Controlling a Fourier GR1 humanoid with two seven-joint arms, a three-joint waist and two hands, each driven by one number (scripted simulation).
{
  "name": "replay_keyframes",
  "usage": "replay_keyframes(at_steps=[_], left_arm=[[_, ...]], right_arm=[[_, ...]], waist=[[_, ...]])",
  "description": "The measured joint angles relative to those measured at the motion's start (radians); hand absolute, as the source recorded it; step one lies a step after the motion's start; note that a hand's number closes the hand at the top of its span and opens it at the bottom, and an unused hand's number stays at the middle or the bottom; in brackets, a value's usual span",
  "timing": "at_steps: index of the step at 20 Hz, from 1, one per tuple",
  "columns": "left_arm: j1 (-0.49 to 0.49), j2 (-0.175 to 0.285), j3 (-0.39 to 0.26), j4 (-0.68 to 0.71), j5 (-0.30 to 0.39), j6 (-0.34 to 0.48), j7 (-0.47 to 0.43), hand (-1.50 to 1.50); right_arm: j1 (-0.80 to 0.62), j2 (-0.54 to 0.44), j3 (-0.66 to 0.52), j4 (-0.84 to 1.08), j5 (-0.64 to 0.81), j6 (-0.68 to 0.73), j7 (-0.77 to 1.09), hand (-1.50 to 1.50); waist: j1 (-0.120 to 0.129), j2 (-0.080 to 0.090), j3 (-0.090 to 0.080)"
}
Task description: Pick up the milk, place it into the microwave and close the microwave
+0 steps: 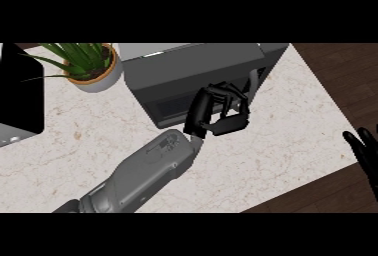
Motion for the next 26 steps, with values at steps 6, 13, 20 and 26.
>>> replay_keyframes(at_steps=[6, 13, 20, 26], left_arm=[[-0.021, 0.000, 0.012, 0.037, 0.050, -0.008, -0.053, 1.50], [-0.022, 0.000, 0.005, 0.053, 0.087, -0.009, -0.122, 1.50], [-0.024, 0.000, 0.000, 0.068, 0.123, -0.012, -0.172, 1.50], [-0.029, 0.000, -0.008, 0.079, 0.149, -0.010, -0.204, 1.50]], right_arm=[[-0.021, -0.024, -0.012, -0.024, -0.034, 0.006, 0.025, -1.50], [-0.038, -0.041, -0.025, -0.042, -0.074, 0.006, 0.050, -1.50], [-0.054, -0.058, -0.042, -0.057, -0.112, 0.003, 0.073, -1.50], [-0.064, -0.079, -0.060, -0.060, -0.136, 0.001, 0.095, -1.50]], waist=[[-0.014, 0.003, 0.001], [-0.025, 0.003, 0.003], [-0.035, 0.004, 0.004], [-0.041, 0.005, 0.005]])
